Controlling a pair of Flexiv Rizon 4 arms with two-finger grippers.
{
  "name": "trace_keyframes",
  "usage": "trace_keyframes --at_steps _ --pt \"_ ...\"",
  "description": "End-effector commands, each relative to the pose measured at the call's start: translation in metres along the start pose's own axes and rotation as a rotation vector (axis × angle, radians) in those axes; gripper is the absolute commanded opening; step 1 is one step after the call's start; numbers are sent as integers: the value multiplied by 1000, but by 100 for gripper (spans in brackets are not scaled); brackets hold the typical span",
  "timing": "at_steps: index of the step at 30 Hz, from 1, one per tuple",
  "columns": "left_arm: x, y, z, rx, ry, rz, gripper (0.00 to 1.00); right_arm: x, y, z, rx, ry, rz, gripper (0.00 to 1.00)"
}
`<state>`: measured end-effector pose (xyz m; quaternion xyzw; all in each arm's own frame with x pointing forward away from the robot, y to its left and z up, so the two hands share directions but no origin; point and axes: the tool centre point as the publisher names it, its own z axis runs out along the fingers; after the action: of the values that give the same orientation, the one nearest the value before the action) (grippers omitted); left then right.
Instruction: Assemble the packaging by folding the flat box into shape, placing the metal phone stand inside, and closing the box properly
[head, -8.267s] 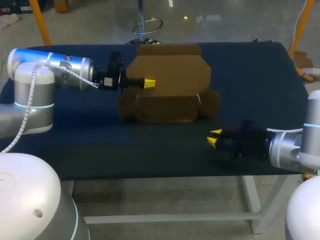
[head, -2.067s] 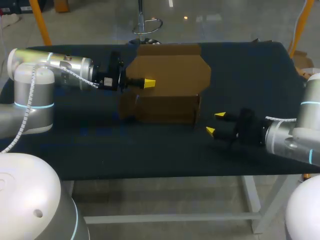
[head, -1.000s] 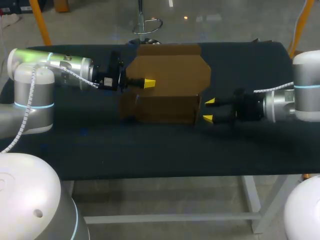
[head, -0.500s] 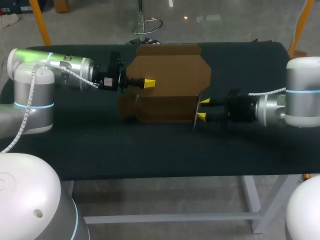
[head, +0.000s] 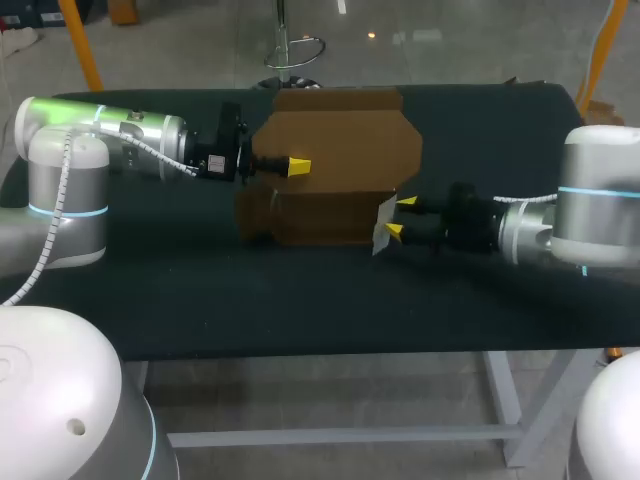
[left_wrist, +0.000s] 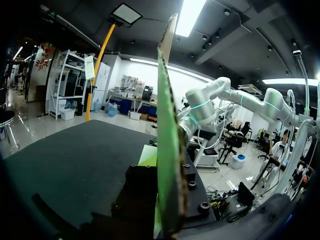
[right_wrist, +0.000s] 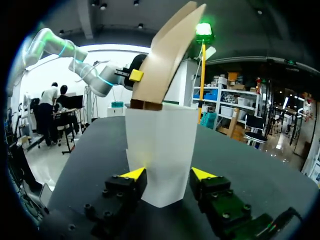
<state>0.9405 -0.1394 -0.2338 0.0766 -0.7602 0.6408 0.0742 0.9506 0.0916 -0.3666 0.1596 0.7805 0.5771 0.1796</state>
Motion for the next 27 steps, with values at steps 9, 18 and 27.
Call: trace_keyframes --at_steps 9,18,27 --pt "0 2 1 -1 1 0 0 3 -2 5 1 -144 45 66" --pt "0 2 1 -1 1 0 0 4 0 9 7 -223 84 69" --pt "0 2 1 -1 1 0 0 1 -2 16 28 -307 126 65"
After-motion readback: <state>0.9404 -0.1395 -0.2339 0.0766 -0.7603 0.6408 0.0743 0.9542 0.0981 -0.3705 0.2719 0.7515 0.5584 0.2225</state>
